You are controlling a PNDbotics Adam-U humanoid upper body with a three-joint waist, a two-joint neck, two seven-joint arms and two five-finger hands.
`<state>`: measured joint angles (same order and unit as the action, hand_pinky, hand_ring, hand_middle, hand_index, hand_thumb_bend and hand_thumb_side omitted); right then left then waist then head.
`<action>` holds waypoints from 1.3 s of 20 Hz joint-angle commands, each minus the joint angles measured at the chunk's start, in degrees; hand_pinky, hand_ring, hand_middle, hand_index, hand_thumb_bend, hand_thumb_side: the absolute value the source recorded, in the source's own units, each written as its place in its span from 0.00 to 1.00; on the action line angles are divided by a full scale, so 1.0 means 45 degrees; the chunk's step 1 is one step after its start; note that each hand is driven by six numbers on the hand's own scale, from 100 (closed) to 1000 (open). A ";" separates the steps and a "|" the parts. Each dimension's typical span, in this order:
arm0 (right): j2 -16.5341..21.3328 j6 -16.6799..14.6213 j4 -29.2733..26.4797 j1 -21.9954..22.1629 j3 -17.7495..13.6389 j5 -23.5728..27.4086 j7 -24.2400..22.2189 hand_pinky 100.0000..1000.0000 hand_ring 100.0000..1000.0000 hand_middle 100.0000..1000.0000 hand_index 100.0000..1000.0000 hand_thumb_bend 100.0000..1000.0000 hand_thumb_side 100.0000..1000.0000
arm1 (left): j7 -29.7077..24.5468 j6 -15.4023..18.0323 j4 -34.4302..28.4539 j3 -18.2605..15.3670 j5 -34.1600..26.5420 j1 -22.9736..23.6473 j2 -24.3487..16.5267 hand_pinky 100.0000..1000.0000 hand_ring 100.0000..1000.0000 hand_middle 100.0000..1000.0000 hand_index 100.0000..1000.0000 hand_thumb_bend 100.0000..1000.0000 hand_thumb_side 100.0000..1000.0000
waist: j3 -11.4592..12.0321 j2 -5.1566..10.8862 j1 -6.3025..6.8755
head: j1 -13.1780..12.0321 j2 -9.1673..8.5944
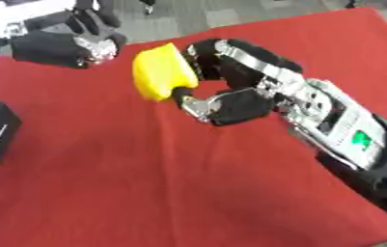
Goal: Pick up the objects with one hand, pass them to the other hand, and then place them into the box on the other side of the table.
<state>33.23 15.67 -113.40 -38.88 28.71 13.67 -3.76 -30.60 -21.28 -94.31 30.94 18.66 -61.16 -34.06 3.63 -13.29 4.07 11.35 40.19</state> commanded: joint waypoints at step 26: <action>0.0245 0.0469 -0.0264 0.0152 -0.0020 -0.0789 0.0543 0.62 0.66 0.39 0.53 0.00 0.06 | -0.0868 0.0383 -0.1905 -0.1159 -0.0102 0.0639 -0.1082 0.84 0.79 0.77 0.81 0.66 0.83 | 0.0091 0.0289 0.0058 | 0.0241 -0.0136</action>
<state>33.11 17.70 -113.41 -37.71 29.08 10.52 -1.53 -34.67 -19.95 -101.68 27.08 18.51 -57.58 -37.05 3.95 -13.29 4.07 12.17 40.16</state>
